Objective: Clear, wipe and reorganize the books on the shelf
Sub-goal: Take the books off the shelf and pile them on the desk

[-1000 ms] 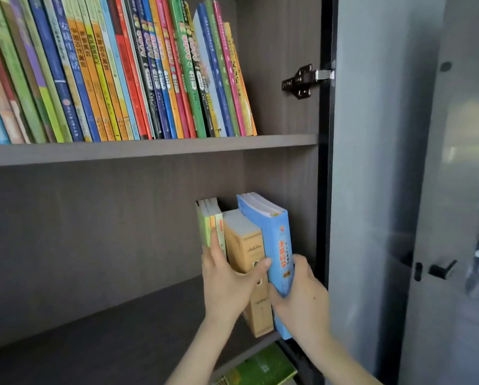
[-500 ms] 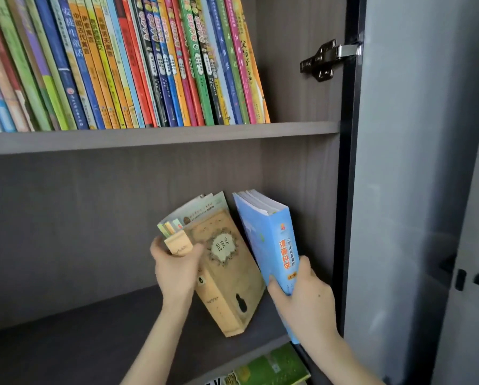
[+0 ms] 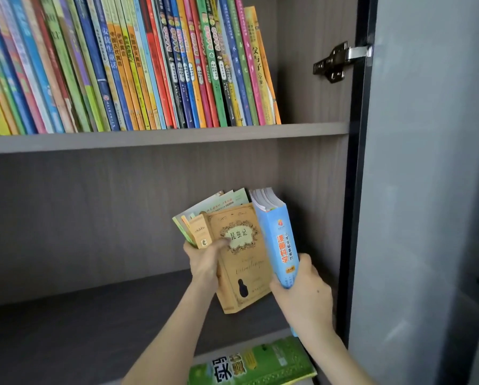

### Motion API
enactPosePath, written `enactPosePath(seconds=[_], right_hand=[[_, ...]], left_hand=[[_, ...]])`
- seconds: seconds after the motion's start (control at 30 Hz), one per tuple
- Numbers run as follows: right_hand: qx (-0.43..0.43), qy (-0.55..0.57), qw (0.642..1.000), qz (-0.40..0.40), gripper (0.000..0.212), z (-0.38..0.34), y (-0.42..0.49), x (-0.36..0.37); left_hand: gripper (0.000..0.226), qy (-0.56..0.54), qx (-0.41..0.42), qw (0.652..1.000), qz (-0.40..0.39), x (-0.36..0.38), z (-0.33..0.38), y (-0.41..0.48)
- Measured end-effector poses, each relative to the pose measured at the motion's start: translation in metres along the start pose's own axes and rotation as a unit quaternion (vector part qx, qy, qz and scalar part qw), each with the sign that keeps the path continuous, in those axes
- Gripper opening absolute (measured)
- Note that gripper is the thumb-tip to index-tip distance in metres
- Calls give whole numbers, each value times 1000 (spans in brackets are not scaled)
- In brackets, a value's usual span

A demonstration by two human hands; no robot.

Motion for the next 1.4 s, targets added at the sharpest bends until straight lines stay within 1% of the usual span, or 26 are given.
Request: enactPosePath(seconds=[0.1, 0.17, 0.23, 0.33, 0.37, 0.43, 0.53, 0.57, 0.6, 0.67, 0.73, 0.77, 0.83, 0.9, 1.0, 1.13, 1.23, 1.33, 1.4], right_hand=[[51, 52, 996, -57, 60, 10, -1, 6], [66, 62, 993, -76, 61, 15, -2, 7], [51, 56, 994, -73, 56, 16, 0, 5], [4, 27, 998, -61, 49, 12, 1, -3], [-12, 12, 998, -58, 49, 10, 0, -5], [-57, -37, 996, -58, 49, 0, -10, -10], [-184, -115, 975, -49, 50, -19, -35, -10], [-215, -119, 969, -30, 48, -26, -41, -14], [-236, -106, 965, -47, 44, -37, -51, -12], [-280, -90, 955, -44, 38, -48, -56, -16], [-322, -77, 943, -43, 39, -64, -69, -14], [-337, -81, 937, -52, 38, -70, -74, -16], [-379, -51, 921, -74, 33, -85, -94, -18], [-418, -25, 904, -83, 32, -99, -106, -21], [-469, -54, 875, -105, 34, -123, -129, -25], [-496, -99, 853, -128, 33, -142, -145, -22], [-491, -112, 843, -190, 35, -144, -144, -19], [-470, -90, 844, -242, 33, -144, -135, -19], [-463, -76, 846, -253, 33, -147, -133, -23]], left_hand=[[98, 10, -2, 1000, 5, -7, -2, 0], [97, 9, -8, 1000, 12, -14, -2, -9], [87, -13, -24, 1000, 13, -28, 3, -22], [70, -65, -67, 995, -39, -50, 8, -52], [62, -76, -81, 992, -56, -58, 9, -64], [48, -76, -107, 990, -50, -80, 9, -91], [45, -79, -119, 990, -12, -116, 11, -128], [46, -79, -116, 990, 2, -126, 14, -137], [47, -81, -108, 990, 30, -143, 19, -149], [49, -71, -96, 992, 41, -156, 33, -162], [54, -57, -76, 993, 76, -179, 51, -179], [53, -50, -74, 992, 88, -187, 58, -185], [45, -49, -70, 989, 122, -212, 66, -208], [45, -74, -75, 984, 141, -233, 61, -225], [39, -168, -78, 972, 144, -253, 43, -248], [44, -260, -105, 951, 130, -255, 19, -262], [53, -311, -121, 936, 113, -257, 0, -264], [53, -350, -129, 924, 89, -248, -14, -260], [52, -354, -119, 922, 100, -240, -19, -256]])
Point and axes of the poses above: each hand's wrist, its own y-axis towards the middle knuckle, its own x-axis out of the palm, z = x × y, the point moved 3 cm from there along y, towards the middle knuckle, and after that the axes turned 5 degrees about x, right-handed, at the moved point
